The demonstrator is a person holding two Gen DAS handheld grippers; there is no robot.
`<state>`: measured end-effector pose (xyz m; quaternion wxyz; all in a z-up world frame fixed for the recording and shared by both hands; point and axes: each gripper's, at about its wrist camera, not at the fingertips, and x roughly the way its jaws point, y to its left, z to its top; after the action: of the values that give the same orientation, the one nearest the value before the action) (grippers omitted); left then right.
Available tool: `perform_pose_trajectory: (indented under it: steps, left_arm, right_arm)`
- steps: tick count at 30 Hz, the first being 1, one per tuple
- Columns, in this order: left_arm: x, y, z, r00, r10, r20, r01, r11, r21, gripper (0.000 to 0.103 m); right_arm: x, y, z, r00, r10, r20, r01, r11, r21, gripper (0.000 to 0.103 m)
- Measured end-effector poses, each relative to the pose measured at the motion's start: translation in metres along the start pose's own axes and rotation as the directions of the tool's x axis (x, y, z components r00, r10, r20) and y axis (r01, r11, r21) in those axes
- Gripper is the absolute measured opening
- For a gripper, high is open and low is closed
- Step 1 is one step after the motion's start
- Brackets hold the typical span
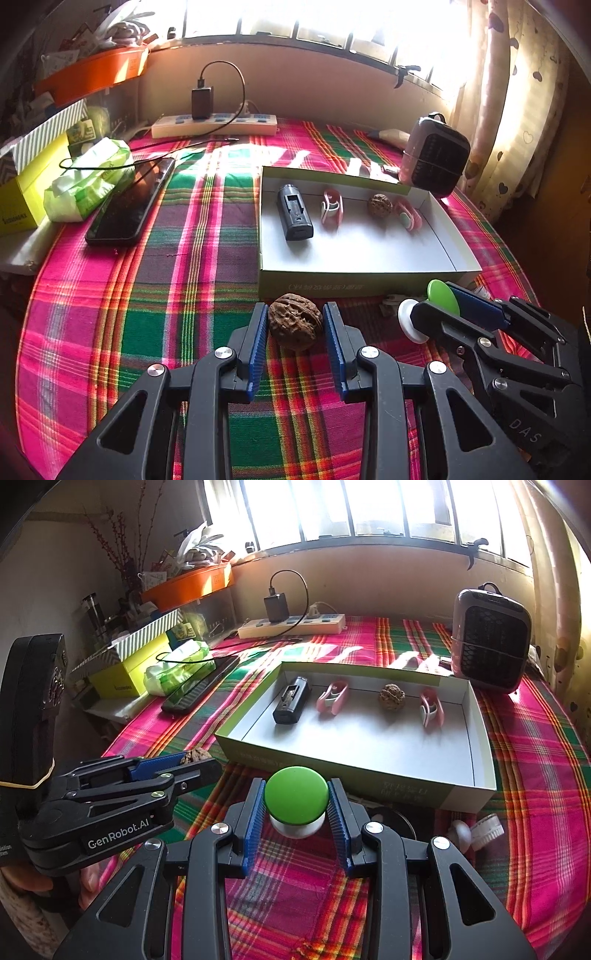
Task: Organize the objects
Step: 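Carry the walnut with the left tool and green cup with the right into the tray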
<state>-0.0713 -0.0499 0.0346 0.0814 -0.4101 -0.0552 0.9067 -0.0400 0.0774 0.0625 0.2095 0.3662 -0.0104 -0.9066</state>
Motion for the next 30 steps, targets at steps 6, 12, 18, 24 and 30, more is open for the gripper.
perform_pose_trajectory:
  steps: [6,12,18,24,30]
  left_arm:
    - [-0.001,-0.001,0.011,1.000,-0.008,0.017,0.008,1.000,-0.001,0.028]
    - [0.004,-0.004,0.022,1.000,-0.013,0.025,0.013,1.000,0.011,0.028]
    - [0.015,-0.006,0.030,1.000,-0.016,0.017,0.016,1.000,0.011,0.028]
    - [0.030,-0.007,0.040,1.000,-0.014,0.007,0.014,1.000,0.016,0.028]
    - [0.042,-0.009,0.046,1.000,-0.012,-0.006,0.012,1.000,0.025,0.028]
  right_arm:
    - [0.000,-0.003,0.015,1.000,-0.010,0.016,0.010,1.000,-0.006,0.035]
    - [0.006,-0.010,0.030,0.999,-0.027,0.019,0.027,1.000,-0.010,0.035]
    - [0.022,-0.023,0.044,0.999,-0.040,0.002,0.040,0.999,0.006,0.035]
    - [0.042,-0.037,0.060,0.997,-0.075,-0.009,0.075,0.997,0.010,0.035]
    - [0.059,-0.049,0.069,0.995,-0.098,-0.036,0.099,0.995,0.017,0.035]
